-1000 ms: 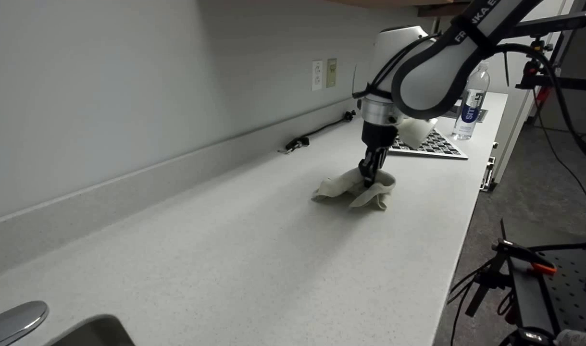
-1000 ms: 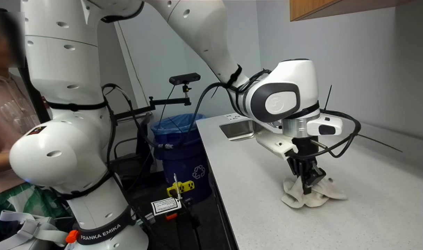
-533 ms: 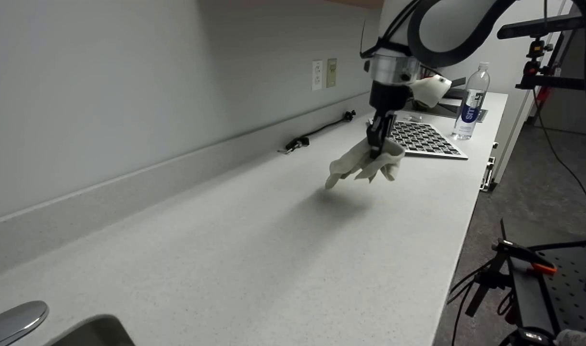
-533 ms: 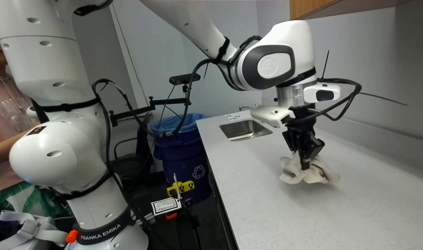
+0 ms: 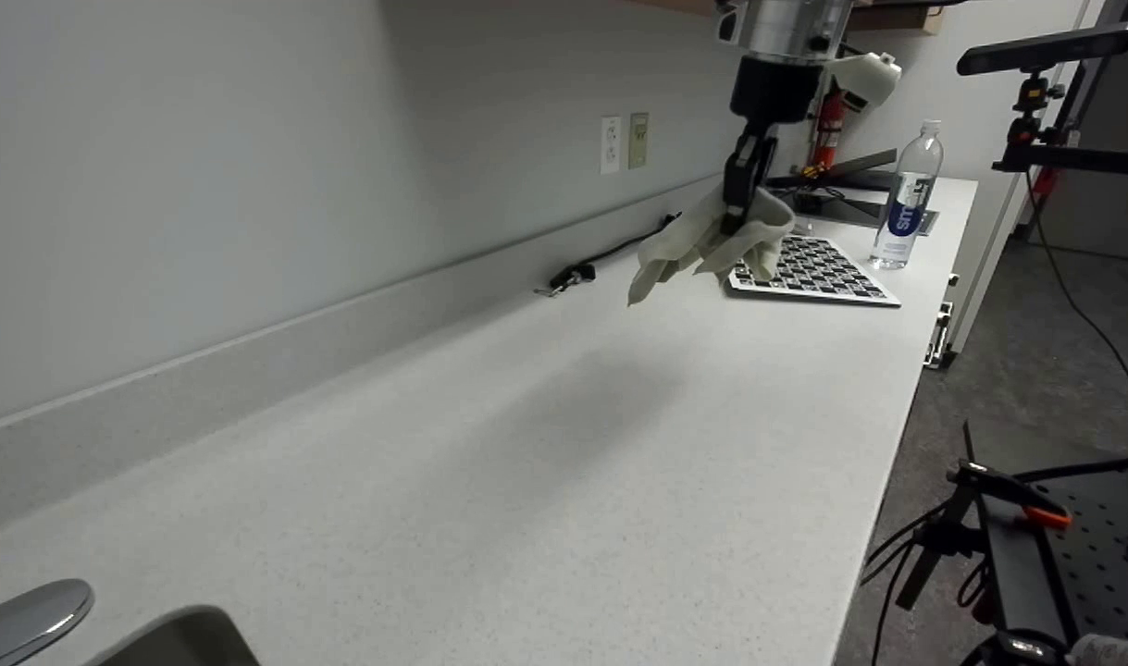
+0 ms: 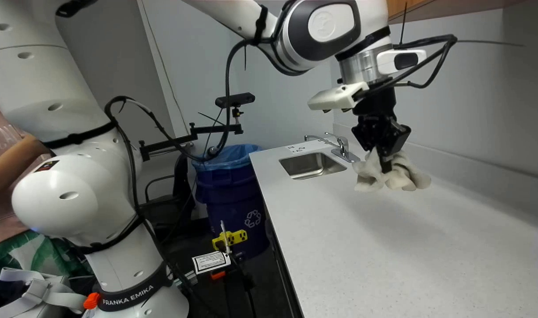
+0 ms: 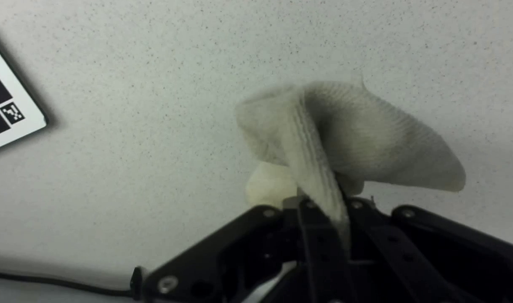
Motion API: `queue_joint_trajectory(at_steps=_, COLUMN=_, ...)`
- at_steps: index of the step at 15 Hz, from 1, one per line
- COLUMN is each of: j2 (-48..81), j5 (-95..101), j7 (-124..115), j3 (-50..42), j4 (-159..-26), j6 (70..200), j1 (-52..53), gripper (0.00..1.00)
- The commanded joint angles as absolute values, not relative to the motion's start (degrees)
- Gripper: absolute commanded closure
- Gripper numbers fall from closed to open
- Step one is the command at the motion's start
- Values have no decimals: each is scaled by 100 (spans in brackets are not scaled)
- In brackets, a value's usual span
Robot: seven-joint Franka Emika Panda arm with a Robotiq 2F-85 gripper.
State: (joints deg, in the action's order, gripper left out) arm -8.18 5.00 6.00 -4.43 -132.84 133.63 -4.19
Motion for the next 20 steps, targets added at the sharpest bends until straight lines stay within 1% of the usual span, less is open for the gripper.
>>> queue_joint_trajectory(at_steps=1, j2=-1263, j5=451, j7=932, j3=-403, j4=-13086, j6=12819, j1=-331, gripper=98)
queue_joint_trajectory(at_steps=8, j2=-1695, j5=574, j7=1005, j3=-297, j4=-12682, j6=12337, j1=-258, gripper=98)
queue_joint_trajectory(at_steps=20, j2=-2047, j5=637, j7=1025, j3=-227, j4=-12003, j6=12278, j1=-193, gripper=98)
